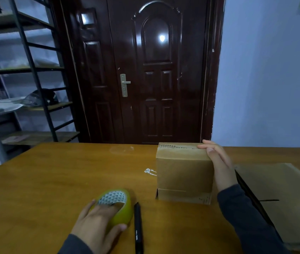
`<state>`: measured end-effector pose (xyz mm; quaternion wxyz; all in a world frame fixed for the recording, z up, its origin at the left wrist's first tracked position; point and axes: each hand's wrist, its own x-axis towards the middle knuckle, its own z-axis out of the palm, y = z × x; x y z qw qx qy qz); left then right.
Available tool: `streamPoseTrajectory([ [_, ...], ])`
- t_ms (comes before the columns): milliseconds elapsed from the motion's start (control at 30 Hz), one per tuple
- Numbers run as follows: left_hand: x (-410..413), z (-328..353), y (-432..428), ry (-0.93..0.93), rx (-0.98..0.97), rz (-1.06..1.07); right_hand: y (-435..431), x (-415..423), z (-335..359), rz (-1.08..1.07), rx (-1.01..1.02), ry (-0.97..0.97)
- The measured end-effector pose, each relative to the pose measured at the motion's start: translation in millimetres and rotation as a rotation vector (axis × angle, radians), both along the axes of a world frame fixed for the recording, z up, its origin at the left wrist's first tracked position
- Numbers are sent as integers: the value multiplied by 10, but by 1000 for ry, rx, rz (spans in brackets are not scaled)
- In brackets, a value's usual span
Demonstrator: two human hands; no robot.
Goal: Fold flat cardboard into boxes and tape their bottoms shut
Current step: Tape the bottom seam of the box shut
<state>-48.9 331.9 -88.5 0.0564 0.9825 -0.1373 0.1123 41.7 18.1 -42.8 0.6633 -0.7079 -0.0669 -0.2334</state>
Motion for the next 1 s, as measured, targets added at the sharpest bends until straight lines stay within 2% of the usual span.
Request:
streamPoseTrajectory([
  [133,43,205,-11,-219,-141,76,3,9,-7,2,2,-1],
  [200,88,387,-38,-347,-308,114,2,11,-8,4,6,1],
  [233,114,523,-75,-323,-424,130,1,10,-9,4,11,-1],
  [367,284,1130,-256,-262,-838,-184,-4,21,-14,2,12,-4],
  [433,436,1339,-401,-126,-1169,-331,-8,22,-24,2,10,-4],
  [500,580,1455,-599,147,-1546,-424,-11,14,-23,6,8,2],
  [600,758,1532,-869,517,-1908,-472,-12,13,-7,17,22,0],
  [667,864,1496,-1015,623,-2032,-506,-10,16,0,18,9,12],
  [833,1029,1323,-1325,747,-2177,-507,-3,54,-10,16,-19,-4],
  [1000,1128,1096,-1498,920,-2347,-428,37,76,-1,31,-104,6],
])
